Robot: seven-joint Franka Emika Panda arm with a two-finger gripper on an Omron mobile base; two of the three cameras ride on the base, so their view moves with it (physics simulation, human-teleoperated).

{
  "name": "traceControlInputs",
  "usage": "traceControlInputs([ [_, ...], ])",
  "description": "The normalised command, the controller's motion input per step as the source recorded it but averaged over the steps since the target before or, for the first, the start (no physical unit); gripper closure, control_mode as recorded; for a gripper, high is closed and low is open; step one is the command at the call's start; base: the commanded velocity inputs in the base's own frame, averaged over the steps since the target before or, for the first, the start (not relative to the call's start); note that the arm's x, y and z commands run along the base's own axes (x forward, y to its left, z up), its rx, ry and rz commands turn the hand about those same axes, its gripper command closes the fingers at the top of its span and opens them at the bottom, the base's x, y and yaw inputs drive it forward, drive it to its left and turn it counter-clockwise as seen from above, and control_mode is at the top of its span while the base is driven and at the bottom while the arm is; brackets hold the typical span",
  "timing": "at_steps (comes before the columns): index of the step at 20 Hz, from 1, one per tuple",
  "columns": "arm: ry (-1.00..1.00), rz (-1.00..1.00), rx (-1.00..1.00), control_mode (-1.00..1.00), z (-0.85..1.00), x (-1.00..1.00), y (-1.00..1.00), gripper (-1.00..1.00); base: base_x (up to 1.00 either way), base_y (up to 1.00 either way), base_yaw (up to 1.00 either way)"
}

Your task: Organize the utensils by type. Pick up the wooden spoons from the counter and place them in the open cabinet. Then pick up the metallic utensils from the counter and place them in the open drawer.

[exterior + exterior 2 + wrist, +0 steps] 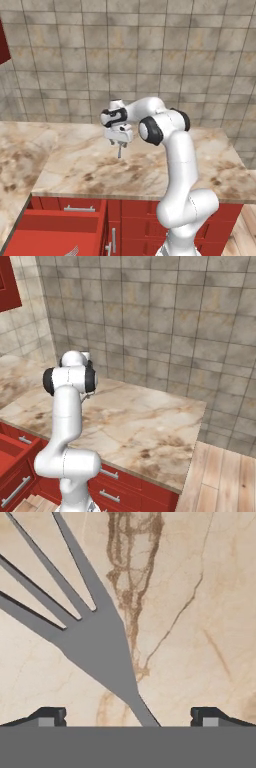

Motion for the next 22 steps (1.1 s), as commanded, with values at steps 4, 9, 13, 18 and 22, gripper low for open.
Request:
traceControlInputs([
  [4, -0.12, 0.05, 0.0, -1.0, -0.03, -0.17, -0.26, -1.0, 0.0, 0.0, 0.0],
  [9, -0.11, 0.04, 0.0, -1.0, -0.05, -0.13, -0.17, -1.0, 0.0, 0.0, 0.0],
  [13, -0.11, 0.05, 0.0, -1.0, -0.04, -0.02, -0.04, -1.0, 0.0, 0.0, 0.0],
  [18, -0.15, 0.11, 0.01, -1.0, -0.02, 0.04, 0.0, -1.0, 0.0, 0.0, 0.0],
  [22, -0.13, 0.12, 0.02, -1.0, 0.0, 0.07, 0.0, -1.0, 0.0, 0.0, 0.0],
])
